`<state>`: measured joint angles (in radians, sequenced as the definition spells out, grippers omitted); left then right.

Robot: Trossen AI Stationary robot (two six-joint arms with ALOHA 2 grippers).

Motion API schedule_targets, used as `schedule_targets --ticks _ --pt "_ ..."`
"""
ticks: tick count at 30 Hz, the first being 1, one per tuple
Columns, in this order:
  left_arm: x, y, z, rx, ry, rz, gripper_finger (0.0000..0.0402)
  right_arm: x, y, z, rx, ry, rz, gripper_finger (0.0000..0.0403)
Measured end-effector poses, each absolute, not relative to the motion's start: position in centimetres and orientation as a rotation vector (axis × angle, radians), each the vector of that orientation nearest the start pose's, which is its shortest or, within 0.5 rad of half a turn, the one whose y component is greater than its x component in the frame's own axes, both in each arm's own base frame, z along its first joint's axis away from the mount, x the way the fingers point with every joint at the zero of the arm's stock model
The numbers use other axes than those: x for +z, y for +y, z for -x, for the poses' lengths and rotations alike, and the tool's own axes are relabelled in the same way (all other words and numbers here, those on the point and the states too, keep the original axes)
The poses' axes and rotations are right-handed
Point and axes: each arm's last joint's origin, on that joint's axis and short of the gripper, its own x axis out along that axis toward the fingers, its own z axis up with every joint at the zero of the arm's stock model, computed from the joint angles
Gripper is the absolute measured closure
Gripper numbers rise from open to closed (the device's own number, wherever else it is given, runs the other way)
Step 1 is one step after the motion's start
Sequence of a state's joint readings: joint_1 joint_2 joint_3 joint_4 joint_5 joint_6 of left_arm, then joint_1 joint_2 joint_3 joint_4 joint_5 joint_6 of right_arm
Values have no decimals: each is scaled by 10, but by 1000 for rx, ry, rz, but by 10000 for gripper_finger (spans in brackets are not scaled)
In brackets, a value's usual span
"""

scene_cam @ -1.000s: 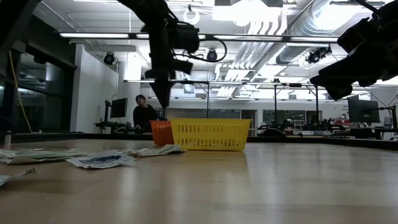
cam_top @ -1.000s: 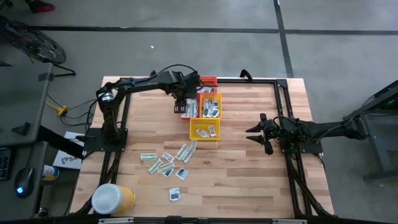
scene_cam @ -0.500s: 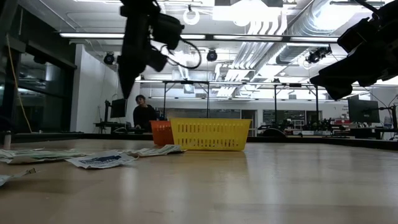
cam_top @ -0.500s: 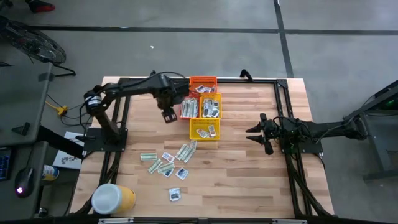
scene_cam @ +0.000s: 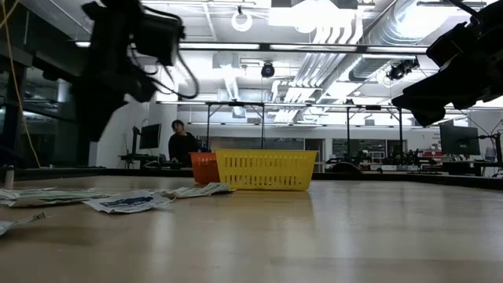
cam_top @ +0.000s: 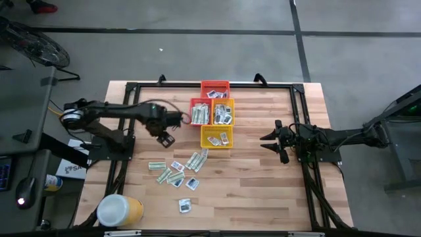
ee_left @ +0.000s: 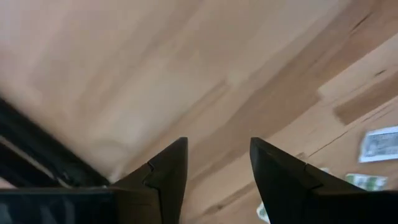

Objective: Pick & Place First Aid Supplies
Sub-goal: Put the bandage into the bottom orange bin

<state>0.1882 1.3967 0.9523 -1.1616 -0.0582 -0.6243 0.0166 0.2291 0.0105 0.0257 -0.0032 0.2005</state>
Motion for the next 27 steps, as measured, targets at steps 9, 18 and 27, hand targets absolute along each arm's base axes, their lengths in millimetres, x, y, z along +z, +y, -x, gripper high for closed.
schedule_targets --ticks 9,18,27 --pt "210 6 -178 876 1387 842 231 150 2 -110 0 194 -199 263" --pt "204 -30 -166 1059 1324 1052 231 150 2 -110 0 194 -199 263" --pt "194 -58 -160 1168 1223 1206 231 150 2 -110 0 194 -199 263"
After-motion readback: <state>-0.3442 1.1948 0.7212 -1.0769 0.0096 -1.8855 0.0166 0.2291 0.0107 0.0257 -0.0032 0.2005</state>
